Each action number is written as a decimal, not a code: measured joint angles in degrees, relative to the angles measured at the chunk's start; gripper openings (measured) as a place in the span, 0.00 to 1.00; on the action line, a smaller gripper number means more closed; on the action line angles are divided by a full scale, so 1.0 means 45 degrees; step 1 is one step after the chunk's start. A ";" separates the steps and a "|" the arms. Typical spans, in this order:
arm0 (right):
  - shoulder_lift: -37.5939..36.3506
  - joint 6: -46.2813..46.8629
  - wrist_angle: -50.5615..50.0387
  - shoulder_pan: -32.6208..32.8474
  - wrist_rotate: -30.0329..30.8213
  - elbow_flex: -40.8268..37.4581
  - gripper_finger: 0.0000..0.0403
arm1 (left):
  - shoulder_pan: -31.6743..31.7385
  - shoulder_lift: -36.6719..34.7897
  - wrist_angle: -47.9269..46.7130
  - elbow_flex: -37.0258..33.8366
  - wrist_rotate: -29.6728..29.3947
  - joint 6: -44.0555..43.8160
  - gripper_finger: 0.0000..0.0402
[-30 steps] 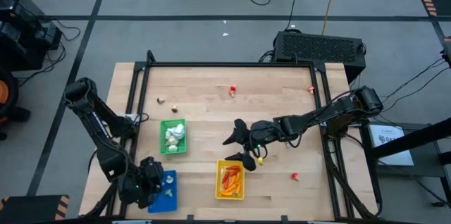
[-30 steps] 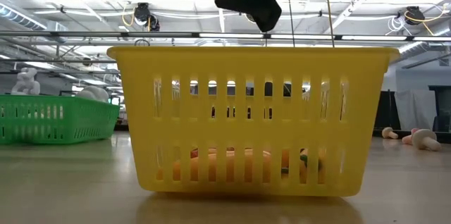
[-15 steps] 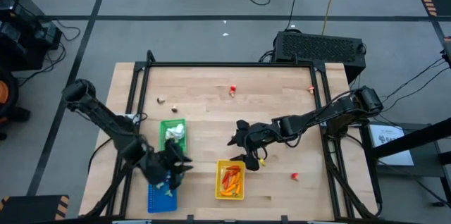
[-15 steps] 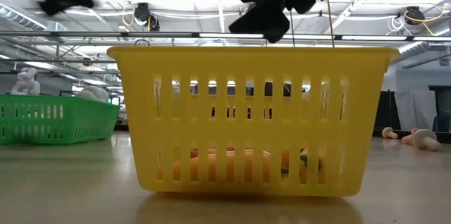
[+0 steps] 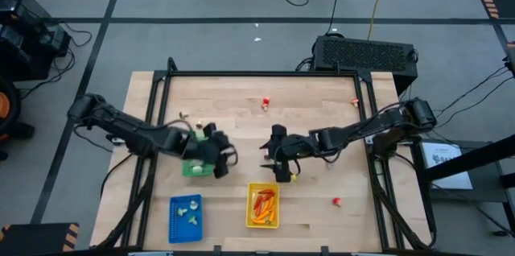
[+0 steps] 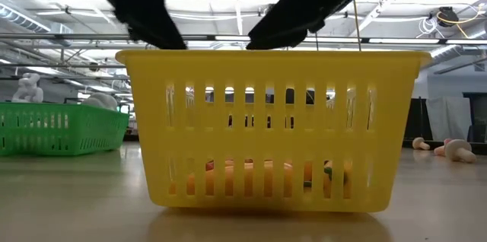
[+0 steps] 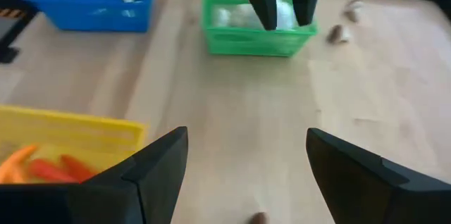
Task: Sort produce into baskets
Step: Put the red mushroom into the blue basket
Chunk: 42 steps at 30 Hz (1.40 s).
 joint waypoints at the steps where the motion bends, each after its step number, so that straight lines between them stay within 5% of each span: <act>1: 0.0000 0.0021 0.0011 -0.0217 0.0010 -0.0002 0.69 | 0.0420 -0.0013 0.0196 0.0000 0.0252 0.0516 0.31; 7: 0.0000 0.1541 -0.0457 -0.2132 0.0073 0.0003 0.69 | 0.2204 -0.0127 0.2310 -0.0691 0.1043 0.3565 0.31; 13: 0.0014 0.2435 -0.1540 -0.3983 -0.0087 0.0003 0.69 | 0.2840 -0.1361 0.4497 -0.3054 0.1490 0.4076 0.31; 19: 0.0464 0.6293 -0.1356 -0.5975 -0.0095 0.0176 0.66 | 0.3015 -0.2523 1.0389 -0.5710 0.1382 0.3907 0.31; 23: 0.1306 0.6982 -0.1887 -0.6557 -0.0516 0.1100 0.62 | 0.2902 -0.2577 1.3341 -0.6515 0.1664 0.4973 0.31; 33: 0.5131 0.6618 -0.7278 -0.6732 -0.0022 0.6746 0.58 | 0.2917 -0.2436 1.3412 -0.6543 0.1812 0.5678 0.31; 42: 0.7111 0.7493 -0.9393 -0.7468 0.0436 0.9092 0.58 | 0.2895 -0.2438 1.2591 -0.6543 0.3184 0.5822 0.31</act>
